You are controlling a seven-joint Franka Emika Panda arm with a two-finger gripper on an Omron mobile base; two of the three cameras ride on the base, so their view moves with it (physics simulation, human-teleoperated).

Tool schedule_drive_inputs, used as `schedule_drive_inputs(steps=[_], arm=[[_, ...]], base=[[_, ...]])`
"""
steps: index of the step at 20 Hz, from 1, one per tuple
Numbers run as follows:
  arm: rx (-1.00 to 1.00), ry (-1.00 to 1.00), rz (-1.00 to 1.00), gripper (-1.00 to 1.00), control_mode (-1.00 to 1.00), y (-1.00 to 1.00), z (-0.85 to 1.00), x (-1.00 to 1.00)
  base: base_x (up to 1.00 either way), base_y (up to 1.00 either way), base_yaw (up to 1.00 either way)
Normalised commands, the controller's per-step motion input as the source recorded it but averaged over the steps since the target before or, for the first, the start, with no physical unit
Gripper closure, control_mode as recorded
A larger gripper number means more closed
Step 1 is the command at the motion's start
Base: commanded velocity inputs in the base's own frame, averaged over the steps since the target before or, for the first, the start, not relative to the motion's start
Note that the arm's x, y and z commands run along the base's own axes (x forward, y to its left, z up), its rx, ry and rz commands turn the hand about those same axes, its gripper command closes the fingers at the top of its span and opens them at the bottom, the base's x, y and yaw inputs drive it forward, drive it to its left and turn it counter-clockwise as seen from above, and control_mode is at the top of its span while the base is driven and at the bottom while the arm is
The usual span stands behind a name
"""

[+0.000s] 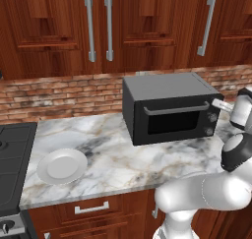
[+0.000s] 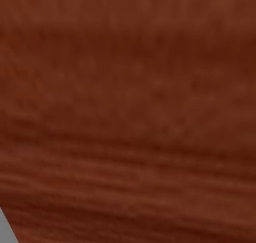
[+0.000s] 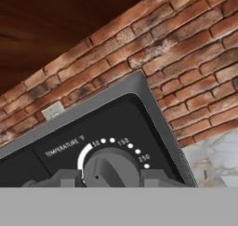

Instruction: Pull the toaster oven rack outwards. Pick up the baguette from the plate and place it on the toaster oven rack. Close the toaster oven door fully and set the temperature to the lowest setting.

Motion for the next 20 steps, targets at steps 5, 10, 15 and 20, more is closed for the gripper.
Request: schedule_drive_inputs(steps=[5,10,15,20], arm=[[-0.34,-0.14,0.12,1.0,-1.0,0.01,-0.09,0.0],[-0.28,-0.1,0.13,1.0,-1.0,0.0,-0.03,0.0],[-0.28,-0.08,0.16,1.0,-1.0,0.0,-0.03,0.0],[-0.4,-0.14,0.13,1.0,-1.0,0.01,-0.25,0.0]], base=[[0.0,0.0,0.0],[0.0,0.0,0.0],[0.0,0.0,0.0],[0.0,0.0,0.0]])
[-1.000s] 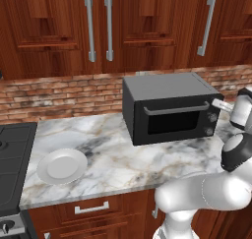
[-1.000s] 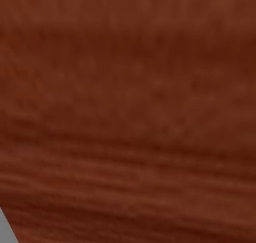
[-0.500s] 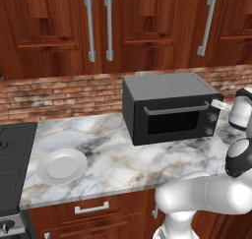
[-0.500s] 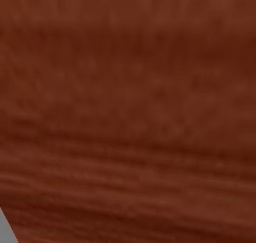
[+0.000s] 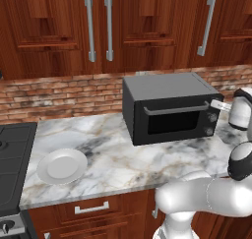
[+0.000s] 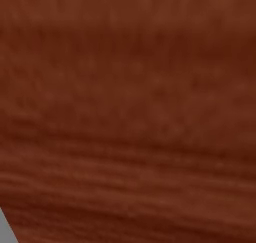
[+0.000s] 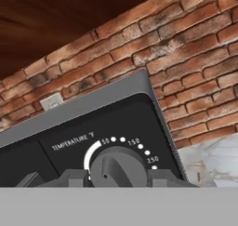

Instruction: Pull the toaster oven rack outwards. Pick up the baguette from the plate and place it on the toaster oven rack. Close the toaster oven door fully and set the temperature to the lowest setting.

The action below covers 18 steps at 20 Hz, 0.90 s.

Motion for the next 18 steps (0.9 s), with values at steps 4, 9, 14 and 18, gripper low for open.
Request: schedule_drive_inputs(steps=[4,9,14,18], arm=[[-0.42,-0.21,0.15,1.0,-1.0,0.03,-0.37,0.0],[-0.43,-0.24,0.19,1.0,-1.0,0.06,-0.46,0.0],[-0.42,-0.24,0.21,1.0,-1.0,0.06,-0.54,0.0],[-0.37,-0.19,0.29,1.0,-1.0,0.05,-0.51,0.0]], base=[[0.0,0.0,0.0],[0.0,0.0,0.0],[0.0,0.0,0.0],[0.0,0.0,0.0]])
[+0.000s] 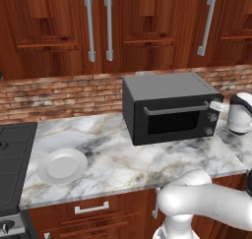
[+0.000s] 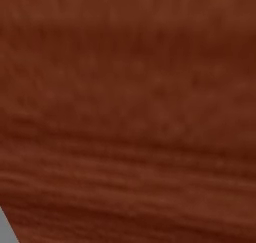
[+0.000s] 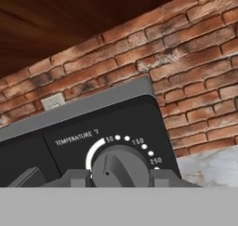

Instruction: Pull the toaster oven rack outwards. Pick up the baguette from the plate and place it on the toaster oven rack. Close the toaster oven door fully and set the temperature to the lowest setting.

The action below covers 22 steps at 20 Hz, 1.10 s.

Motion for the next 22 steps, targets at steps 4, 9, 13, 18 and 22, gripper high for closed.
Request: schedule_drive_inputs(steps=[4,9,13,18,22], arm=[[-0.27,-0.12,0.48,1.0,-1.0,0.13,-0.4,0.0],[-0.22,-0.04,0.53,1.0,-1.0,0.04,-0.1,0.0],[-0.2,-0.03,0.52,1.0,-1.0,0.0,-0.11,0.0],[-0.16,-0.01,0.53,1.0,-1.0,-0.1,-0.04,0.0],[-0.08,0.0,0.55,1.0,-1.0,-0.31,0.0,0.0]], base=[[0.0,0.0,0.0],[0.0,0.0,0.0],[0.0,0.0,0.0],[0.0,0.0,0.0],[0.0,0.0,0.0]])
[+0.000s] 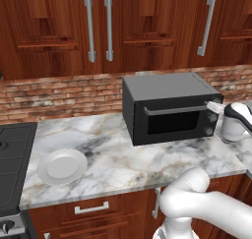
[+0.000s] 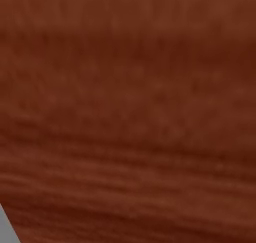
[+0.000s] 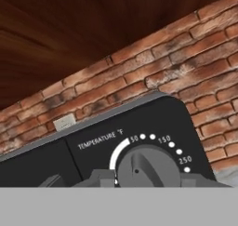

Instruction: Pull the toaster oven rack outwards. Pick up the baguette from the plate and place it on the toaster oven rack. Close the toaster oven door fully and set the temperature to the lowest setting.

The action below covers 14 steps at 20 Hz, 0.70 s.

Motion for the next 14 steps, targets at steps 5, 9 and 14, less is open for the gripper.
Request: schedule_drive_inputs(steps=[5,9,14], arm=[[-0.01,0.0,0.21,1.0,-1.0,-0.29,0.0,0.0],[0.0,0.0,0.0,-1.0,-1.0,0.0,0.0,0.0],[0.0,0.0,0.0,-1.0,-1.0,0.0,0.0,0.0]], base=[[0.0,0.0,0.0],[0.0,0.0,0.0],[0.0,0.0,0.0]])
